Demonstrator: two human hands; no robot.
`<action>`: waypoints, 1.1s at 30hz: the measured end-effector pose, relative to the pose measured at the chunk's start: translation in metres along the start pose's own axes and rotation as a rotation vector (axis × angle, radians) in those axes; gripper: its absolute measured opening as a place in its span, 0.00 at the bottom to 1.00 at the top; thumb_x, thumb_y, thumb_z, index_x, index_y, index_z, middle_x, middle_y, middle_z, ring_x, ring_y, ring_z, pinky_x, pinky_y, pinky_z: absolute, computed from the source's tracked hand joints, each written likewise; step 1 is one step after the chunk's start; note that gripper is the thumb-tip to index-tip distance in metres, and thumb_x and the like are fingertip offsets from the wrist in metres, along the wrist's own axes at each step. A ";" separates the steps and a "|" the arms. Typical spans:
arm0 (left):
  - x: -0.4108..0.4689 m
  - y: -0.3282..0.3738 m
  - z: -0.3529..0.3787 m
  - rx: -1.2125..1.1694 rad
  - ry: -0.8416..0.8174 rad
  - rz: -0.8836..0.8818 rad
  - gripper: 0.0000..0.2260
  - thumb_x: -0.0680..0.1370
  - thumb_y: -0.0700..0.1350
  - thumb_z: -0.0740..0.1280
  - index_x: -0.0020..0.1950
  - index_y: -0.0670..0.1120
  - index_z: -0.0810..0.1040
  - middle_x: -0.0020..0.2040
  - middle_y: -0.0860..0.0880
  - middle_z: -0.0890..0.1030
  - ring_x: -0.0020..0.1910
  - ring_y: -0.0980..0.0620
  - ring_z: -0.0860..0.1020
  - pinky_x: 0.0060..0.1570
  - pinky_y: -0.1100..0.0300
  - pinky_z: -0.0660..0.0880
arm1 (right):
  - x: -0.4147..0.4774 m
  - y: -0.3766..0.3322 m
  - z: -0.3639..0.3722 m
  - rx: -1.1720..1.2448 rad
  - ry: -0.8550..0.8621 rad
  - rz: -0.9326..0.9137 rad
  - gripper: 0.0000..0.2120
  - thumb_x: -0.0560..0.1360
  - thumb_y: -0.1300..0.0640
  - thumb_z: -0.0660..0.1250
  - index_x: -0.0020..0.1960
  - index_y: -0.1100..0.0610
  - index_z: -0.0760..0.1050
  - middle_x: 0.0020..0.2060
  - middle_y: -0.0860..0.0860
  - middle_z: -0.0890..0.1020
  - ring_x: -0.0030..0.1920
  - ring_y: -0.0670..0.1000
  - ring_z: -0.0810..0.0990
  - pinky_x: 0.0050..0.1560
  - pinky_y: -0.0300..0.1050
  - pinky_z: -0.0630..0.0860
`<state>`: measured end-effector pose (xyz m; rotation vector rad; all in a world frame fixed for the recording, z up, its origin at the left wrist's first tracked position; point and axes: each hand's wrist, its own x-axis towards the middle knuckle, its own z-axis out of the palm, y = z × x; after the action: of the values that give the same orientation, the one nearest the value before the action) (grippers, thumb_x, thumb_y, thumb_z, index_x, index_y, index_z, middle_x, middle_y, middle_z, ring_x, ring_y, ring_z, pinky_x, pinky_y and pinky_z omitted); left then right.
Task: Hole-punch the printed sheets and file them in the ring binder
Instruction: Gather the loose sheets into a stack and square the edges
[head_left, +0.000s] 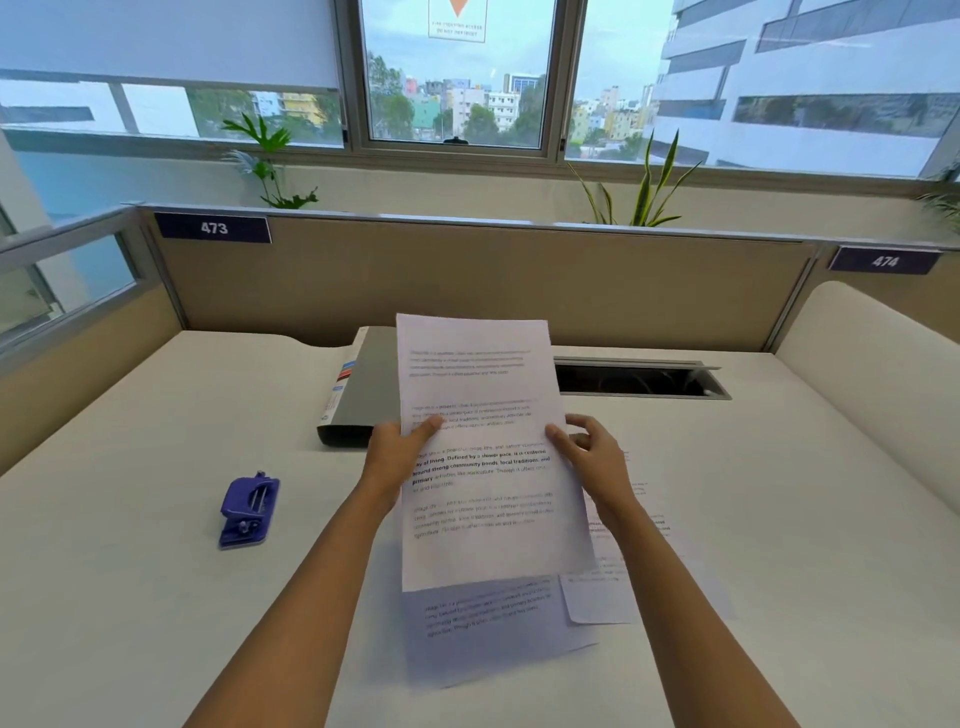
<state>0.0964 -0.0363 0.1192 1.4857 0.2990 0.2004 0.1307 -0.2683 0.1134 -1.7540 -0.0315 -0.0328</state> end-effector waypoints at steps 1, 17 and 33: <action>0.001 -0.002 0.000 -0.020 0.013 -0.021 0.09 0.75 0.45 0.69 0.55 0.45 0.79 0.50 0.45 0.83 0.47 0.44 0.83 0.48 0.49 0.80 | 0.003 0.005 -0.005 -0.048 0.048 0.012 0.17 0.74 0.49 0.69 0.60 0.54 0.73 0.49 0.54 0.82 0.45 0.50 0.82 0.40 0.39 0.79; 0.011 -0.022 -0.012 -0.097 0.005 -0.189 0.13 0.75 0.41 0.69 0.58 0.40 0.78 0.52 0.40 0.82 0.49 0.40 0.81 0.53 0.45 0.78 | 0.004 0.065 -0.084 -0.984 0.086 0.713 0.50 0.62 0.38 0.75 0.71 0.63 0.56 0.69 0.61 0.60 0.70 0.59 0.60 0.67 0.51 0.64; 0.009 -0.027 -0.019 -0.119 -0.012 -0.210 0.14 0.75 0.41 0.69 0.60 0.42 0.76 0.54 0.41 0.82 0.52 0.40 0.81 0.53 0.43 0.77 | 0.002 0.036 -0.090 -0.711 0.241 0.498 0.23 0.70 0.64 0.69 0.63 0.60 0.66 0.58 0.61 0.75 0.57 0.61 0.76 0.48 0.48 0.70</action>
<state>0.0980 -0.0177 0.0903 1.3275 0.4236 0.0400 0.1333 -0.3634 0.0950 -2.4048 0.6628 0.1229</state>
